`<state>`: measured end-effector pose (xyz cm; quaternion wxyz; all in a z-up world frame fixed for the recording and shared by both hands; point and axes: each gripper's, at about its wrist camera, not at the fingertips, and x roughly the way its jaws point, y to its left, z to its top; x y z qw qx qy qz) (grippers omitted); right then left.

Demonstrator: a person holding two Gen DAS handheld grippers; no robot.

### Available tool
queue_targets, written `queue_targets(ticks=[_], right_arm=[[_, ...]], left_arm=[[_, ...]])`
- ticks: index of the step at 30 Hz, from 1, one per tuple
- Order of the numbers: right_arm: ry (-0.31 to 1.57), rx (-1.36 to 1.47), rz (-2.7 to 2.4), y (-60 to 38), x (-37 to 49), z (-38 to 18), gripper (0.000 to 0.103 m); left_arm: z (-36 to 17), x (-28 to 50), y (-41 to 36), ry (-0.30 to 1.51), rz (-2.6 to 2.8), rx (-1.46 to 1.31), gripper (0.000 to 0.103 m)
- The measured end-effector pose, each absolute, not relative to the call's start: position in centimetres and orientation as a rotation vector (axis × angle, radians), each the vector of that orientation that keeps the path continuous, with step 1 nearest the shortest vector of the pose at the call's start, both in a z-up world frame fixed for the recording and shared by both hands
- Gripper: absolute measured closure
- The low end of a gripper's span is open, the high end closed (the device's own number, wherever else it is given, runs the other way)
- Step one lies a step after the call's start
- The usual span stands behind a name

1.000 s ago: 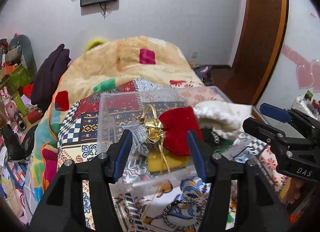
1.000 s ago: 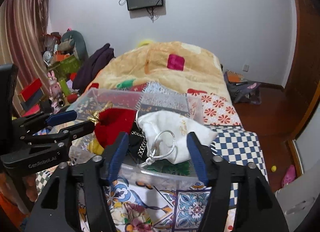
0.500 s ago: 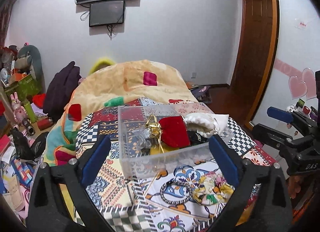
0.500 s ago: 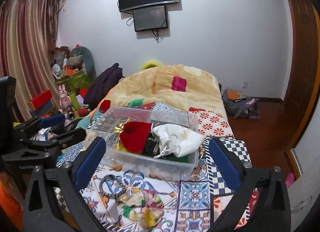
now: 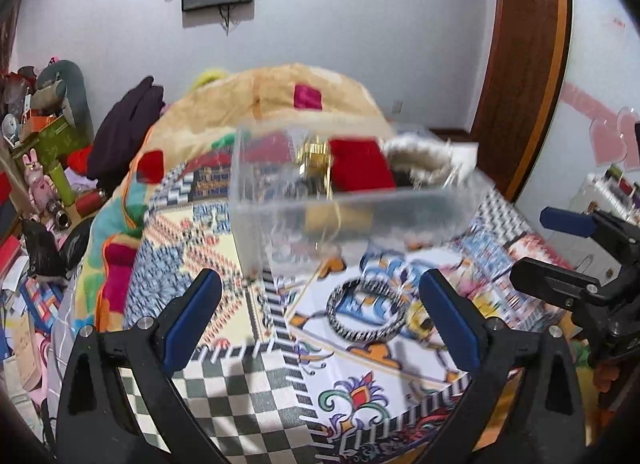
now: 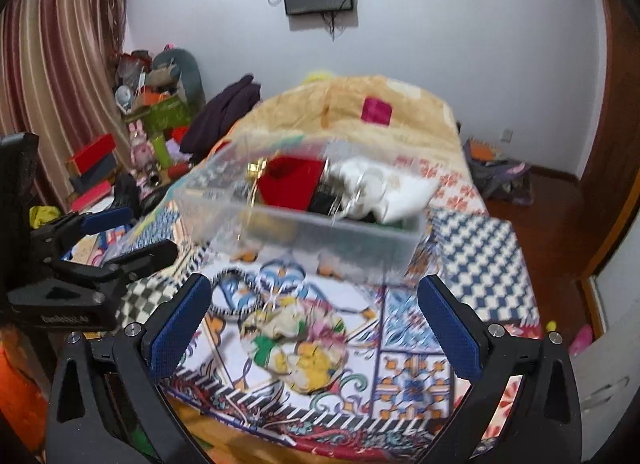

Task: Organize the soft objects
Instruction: 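Grasp the beaded bracelet with the left tool while the right tool grasps the floral scrunchie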

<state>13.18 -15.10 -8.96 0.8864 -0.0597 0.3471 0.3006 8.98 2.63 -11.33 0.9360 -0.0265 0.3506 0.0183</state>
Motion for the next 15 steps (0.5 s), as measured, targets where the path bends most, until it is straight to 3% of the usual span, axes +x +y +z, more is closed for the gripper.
queue_targets(ticks=[4, 8, 10, 15], right_arm=[[0.802, -0.137, 0.638, -14.5, 13.7, -11.7, 0.000], [0.878, -0.140, 0.660, -13.8, 14.2, -14.2, 0.002], [0.900, -0.155, 0.672, -13.4, 14.2, -15.0, 0.007], [0.920, -0.203, 0.683, -12.5, 13.8, -15.9, 0.023]], left_arm=[[-13.6, 9.9, 2.6, 0.770, 0.054, -0.041, 0.020], [-15.2, 10.4, 3.3, 0.819, 0.038, -0.082, 0.031], [-15.8, 10.7, 3.5, 0.846, 0.026, -0.089, 0.042], [-16.5, 11.0, 3.0, 0.864, 0.025, -0.062, 0.057]])
